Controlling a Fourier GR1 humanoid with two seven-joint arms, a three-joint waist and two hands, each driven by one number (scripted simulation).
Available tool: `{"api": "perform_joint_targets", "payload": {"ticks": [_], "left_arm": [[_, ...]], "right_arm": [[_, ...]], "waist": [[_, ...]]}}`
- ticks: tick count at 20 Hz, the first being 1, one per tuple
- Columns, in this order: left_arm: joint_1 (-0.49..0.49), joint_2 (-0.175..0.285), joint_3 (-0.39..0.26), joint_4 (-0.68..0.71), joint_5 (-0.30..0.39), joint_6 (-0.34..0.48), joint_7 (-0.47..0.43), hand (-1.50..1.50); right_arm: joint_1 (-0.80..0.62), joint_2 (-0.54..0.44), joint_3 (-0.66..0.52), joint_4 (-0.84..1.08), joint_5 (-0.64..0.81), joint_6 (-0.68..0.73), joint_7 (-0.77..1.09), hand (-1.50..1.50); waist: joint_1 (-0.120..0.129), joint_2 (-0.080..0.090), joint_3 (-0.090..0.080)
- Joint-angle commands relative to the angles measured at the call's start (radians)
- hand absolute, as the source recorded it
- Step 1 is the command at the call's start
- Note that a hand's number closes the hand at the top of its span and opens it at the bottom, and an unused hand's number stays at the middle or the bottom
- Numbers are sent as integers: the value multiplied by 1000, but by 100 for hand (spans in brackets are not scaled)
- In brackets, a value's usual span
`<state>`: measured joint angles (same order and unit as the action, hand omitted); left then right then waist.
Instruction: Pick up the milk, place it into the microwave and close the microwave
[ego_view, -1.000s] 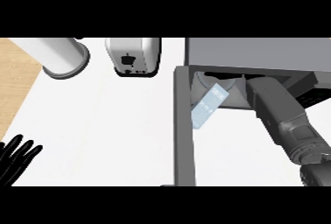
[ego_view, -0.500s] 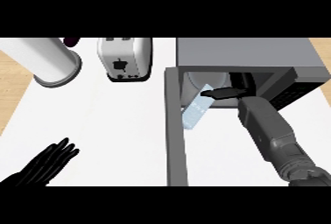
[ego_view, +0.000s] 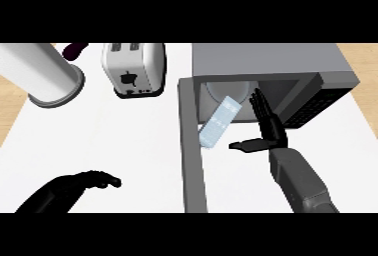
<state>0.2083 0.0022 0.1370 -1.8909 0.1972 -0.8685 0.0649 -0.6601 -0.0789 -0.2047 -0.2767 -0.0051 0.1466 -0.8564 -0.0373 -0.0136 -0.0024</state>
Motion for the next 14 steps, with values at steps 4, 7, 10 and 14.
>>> {"api": "perform_joint_targets", "payload": {"ticks": [4, 7, 10, 14], "left_arm": [[-45, -2, -79, 66, -154, 73, -77, 150], [-78, -2, -119, 97, -218, 112, -74, 150], [-163, -2, -156, 174, -285, 119, -90, 150], [-185, -2, -229, 256, -418, 156, -227, 150]], "right_arm": [[261, 14, 63, -160, 23, -30, -15, -150], [372, -57, 58, -251, 1, 40, -36, -150], [482, -112, 48, -339, -27, 97, -50, -150], [632, -138, 47, -522, -73, 149, -30, -150]], "waist": [[-24, -8, -2], [-37, -9, -3], [-49, -3, -3], [-29, 1, -4]]}}
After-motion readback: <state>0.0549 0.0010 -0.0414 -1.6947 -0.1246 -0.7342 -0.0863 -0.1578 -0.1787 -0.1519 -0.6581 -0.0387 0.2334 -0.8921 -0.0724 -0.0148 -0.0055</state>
